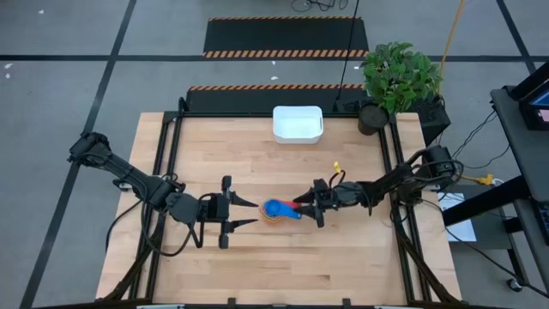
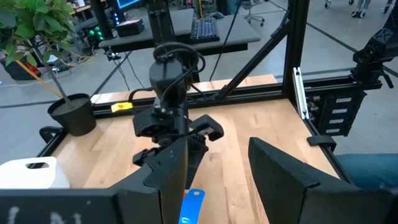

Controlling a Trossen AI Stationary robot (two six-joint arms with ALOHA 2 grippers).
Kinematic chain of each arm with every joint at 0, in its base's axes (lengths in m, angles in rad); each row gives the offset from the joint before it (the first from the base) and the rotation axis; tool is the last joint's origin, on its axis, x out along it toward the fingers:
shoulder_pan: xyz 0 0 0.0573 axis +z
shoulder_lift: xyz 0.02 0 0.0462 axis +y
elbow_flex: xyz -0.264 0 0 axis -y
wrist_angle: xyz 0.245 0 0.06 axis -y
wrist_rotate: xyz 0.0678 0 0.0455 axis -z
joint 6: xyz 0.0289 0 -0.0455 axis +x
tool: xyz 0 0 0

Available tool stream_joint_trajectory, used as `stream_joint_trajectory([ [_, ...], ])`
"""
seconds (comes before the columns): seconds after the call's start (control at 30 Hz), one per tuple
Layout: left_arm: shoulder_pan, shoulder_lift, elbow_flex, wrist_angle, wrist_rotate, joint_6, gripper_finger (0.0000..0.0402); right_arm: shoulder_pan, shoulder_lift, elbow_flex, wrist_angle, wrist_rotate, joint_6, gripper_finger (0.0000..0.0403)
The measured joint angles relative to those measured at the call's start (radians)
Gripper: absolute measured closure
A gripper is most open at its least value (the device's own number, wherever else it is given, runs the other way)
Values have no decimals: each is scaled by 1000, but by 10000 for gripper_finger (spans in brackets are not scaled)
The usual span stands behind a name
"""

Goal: Nest measuring cups in basket
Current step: Stack the blue measuring cup into the red measuring cup

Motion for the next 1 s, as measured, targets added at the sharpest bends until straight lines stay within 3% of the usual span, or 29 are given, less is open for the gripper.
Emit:
stream_joint_trajectory([
  [0.2,0,0,0,-8,0,0,227,15,-88,3,-69,-1,-54,181],
  [0.3,0,0,0,-7,0,0,227,49,-154,41,-211,6,-116,169],
  [0.57,1,0,0,1,1,4,227,174,-192,288,-772,256,-329,139],
  [1.0,1,0,0,8,2,-11,227,180,-142,331,-881,294,-386,73],
])
